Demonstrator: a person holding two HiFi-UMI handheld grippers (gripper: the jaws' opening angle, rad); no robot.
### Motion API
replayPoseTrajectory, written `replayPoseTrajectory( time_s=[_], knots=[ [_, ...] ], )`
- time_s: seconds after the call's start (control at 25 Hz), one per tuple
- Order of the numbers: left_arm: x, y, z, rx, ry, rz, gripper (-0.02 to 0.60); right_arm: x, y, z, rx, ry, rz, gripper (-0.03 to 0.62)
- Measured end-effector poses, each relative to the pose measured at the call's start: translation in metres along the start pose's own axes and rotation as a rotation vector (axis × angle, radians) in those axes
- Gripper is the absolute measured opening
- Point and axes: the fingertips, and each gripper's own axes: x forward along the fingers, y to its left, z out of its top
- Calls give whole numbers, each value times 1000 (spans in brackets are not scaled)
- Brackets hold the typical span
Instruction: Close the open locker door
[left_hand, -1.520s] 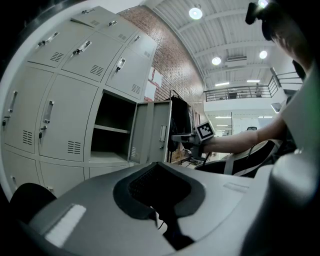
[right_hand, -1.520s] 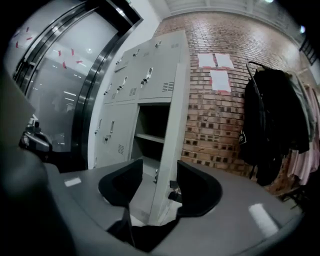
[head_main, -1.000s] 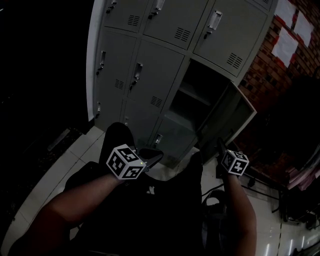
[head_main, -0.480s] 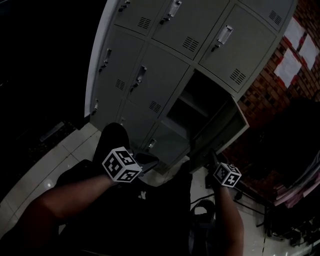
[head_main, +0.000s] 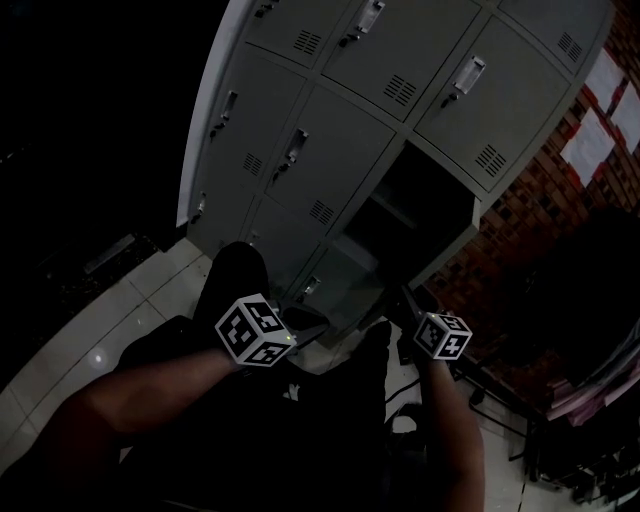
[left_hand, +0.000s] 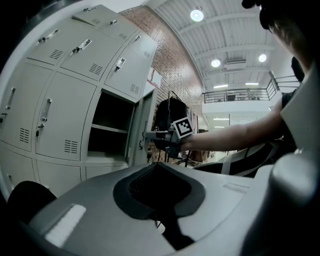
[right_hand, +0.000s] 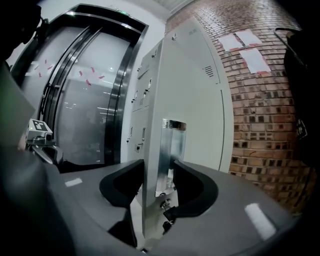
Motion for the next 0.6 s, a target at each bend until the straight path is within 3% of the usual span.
replayPoseTrajectory(
  time_s=[0.2,0.4,0.6],
  knots=[
    [-1,-1,0,-4,-2,-2,12,32,12,5,-31,-10,-26,161],
    [-1,-2,1,-9,-4,-7,12,59,27,13,58,-47,13,153],
    [-2,-3,1,-11,-5,-13,12,84,29,19,80,-71,-17,152]
  ],
)
